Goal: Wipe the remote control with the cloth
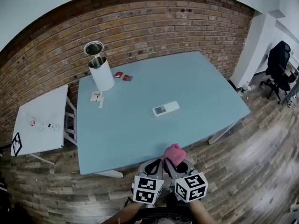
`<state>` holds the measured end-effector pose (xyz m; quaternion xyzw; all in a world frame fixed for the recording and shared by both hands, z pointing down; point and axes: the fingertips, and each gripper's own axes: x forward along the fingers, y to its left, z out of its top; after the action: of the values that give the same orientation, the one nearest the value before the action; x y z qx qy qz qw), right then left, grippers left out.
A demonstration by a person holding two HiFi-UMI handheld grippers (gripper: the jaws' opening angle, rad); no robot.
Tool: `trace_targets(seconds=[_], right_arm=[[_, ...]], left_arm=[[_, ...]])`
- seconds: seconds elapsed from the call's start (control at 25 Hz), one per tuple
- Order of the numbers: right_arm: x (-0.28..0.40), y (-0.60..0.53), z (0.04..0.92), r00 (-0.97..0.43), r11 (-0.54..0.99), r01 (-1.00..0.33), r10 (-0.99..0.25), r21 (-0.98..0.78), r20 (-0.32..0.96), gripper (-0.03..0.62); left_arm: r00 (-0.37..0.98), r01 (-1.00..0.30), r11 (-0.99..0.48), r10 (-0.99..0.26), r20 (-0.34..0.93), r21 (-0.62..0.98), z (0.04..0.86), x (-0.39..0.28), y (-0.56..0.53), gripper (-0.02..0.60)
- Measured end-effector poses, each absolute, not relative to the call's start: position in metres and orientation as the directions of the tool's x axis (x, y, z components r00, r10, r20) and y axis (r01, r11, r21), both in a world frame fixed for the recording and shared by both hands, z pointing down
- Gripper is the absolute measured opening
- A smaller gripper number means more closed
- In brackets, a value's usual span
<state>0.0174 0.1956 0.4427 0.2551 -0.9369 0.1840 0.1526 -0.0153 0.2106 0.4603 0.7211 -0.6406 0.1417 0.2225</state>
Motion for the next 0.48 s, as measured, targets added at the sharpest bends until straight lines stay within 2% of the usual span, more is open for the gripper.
trace_targets(seconds=[0.48], right_arm=[[0.03,0.096,0.442,-0.888,0.849,-0.403,-0.272,-0.342,0.369,0.064]], left_arm=[[0.019,-0.999,0.004,-0.833,0.554,0.04,0.472,-0.005,0.117,0.0]])
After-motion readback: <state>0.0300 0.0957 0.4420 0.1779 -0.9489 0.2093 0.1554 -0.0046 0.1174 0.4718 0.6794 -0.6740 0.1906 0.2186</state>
